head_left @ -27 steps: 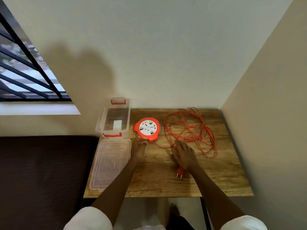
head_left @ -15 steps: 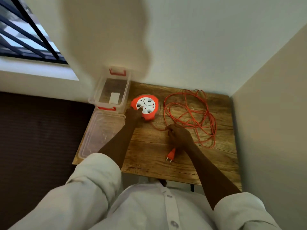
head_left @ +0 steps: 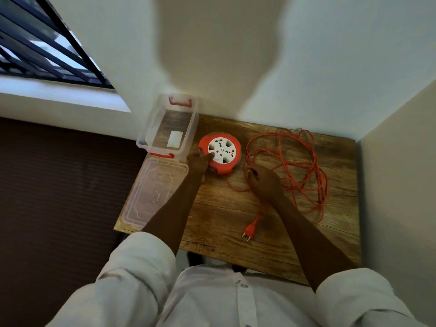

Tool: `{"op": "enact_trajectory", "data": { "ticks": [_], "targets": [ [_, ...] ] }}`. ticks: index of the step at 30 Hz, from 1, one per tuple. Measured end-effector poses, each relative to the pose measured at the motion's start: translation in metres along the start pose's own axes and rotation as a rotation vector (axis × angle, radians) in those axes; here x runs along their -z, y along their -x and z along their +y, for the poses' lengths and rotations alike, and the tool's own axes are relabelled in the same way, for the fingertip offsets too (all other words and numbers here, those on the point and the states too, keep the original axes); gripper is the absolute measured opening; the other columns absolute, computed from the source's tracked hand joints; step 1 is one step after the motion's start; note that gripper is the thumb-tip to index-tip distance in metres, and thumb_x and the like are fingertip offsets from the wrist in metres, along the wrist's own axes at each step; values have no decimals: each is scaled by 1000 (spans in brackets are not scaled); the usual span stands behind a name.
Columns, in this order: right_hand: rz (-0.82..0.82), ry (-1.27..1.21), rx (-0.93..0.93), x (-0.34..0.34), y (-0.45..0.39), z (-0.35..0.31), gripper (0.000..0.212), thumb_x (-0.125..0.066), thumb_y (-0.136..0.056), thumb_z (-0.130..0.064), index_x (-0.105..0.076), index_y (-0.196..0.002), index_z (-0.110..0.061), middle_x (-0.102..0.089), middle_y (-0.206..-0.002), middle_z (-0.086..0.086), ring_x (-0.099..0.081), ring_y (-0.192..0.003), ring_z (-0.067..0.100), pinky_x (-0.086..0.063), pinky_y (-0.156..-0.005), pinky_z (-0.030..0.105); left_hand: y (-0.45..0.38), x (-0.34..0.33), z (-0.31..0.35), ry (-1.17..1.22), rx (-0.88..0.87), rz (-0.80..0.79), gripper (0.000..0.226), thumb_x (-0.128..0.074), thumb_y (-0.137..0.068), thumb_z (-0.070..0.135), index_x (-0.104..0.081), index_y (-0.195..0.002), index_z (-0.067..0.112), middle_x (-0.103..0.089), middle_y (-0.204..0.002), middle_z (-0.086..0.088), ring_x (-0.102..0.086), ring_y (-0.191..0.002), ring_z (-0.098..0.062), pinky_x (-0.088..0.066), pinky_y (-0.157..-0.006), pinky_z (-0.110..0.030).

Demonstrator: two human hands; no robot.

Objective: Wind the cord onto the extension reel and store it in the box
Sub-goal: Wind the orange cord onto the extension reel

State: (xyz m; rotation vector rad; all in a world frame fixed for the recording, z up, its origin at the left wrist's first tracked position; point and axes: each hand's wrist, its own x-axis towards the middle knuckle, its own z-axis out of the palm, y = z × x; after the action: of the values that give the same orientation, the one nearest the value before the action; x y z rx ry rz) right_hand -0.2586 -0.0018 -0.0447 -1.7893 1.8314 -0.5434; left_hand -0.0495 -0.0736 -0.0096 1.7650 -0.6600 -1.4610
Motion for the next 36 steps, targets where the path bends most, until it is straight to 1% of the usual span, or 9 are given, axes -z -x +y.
{"op": "enact_trajectory", "data": {
  "ticks": [4,7,12,17,21,23,26,31,36],
  "targets": [
    [47,-155,-70,11,-21,-17,30,-52,-99,-35,-61,-125,-26,-68,-120,-2,-63,-101,17,-49,-85,33,1,11,8,-68,-138,-95,49,-76,-86,10,-55,-129,-2,-66,-123,-22,-69,-104,-38,-59,-82,-55],
    [-25,-413,-128,25,-39,-32,40,-60,-97,-39,-56,-134,-23,-66,-123,-4,-63,-105,16,-50,-89,33,-2,21,22,-74,-166,-257,54,-75,-86,11,-51,-133,0,-65,-126,-21,-67,-109,-38,-55,-90,-60],
    [-197,-801,-383,60,-55,-56,45,-65,-89,-53,-66,-121,-22,-75,-110,5,-72,-90,20,-58,-71,32,-4,27,52,-76,-220,-511,48,-71,-90,11,-55,-134,3,-66,-128,-17,-66,-112,-37,-55,-92,-55],
    [-13,-776,-288,101,-67,-83,45,-73,-81,-56,-70,-114,-25,-78,-100,1,-73,-83,19,-55,-62,30,-4,23,92,26,-276,-576,16,-63,-93,3,-67,-104,14,-77,-88,3,-71,-77,-15,-59,-59,-26],
    [106,-685,-238,138,-75,-106,45,-74,-79,-58,-68,-112,-29,-78,-97,-4,-75,-83,21,-58,-70,33,3,12,127,-30,-360,-451,22,-62,-95,9,-61,-117,7,-70,-96,-4,-68,-82,-19,-59,-71,-33],
    [176,-604,-217,161,-76,-115,40,-72,-80,-58,-66,-109,-30,-77,-93,-4,-73,-76,21,-57,-71,35,10,8,139,-55,-389,-373,15,-60,-97,16,-63,-108,5,-67,-91,-9,-65,-72,-24,-55,-66,-35],
    [267,-512,-184,195,-77,-130,39,-71,-83,-54,-63,-112,-29,-74,-97,-3,-71,-82,23,-57,-74,38,29,2,141,-157,-290,-588,28,-58,-98,27,-64,-101,0,-70,-77,-14,-66,-55,-23,-54,-53,-29],
    [316,-435,-95,241,-69,-167,35,-73,-81,-55,-61,-107,-35,-73,-96,-8,-72,-84,17,-59,-71,36,61,-27,119,-202,-119,-1002,50,-49,-99,53,-61,-129,14,-70,-124,-7,-70,-107,-31,-57,-90,-40],
    [407,-604,-52,259,-60,-184,46,-75,-77,-59,-66,-111,-29,-77,-96,-1,-75,-81,28,-63,-71,39,86,-62,126,253,-169,-962,64,-33,-97,65,-34,-149,28,-49,-151,-2,-55,-128,-32,-41,-109,-48]
  ]
}}
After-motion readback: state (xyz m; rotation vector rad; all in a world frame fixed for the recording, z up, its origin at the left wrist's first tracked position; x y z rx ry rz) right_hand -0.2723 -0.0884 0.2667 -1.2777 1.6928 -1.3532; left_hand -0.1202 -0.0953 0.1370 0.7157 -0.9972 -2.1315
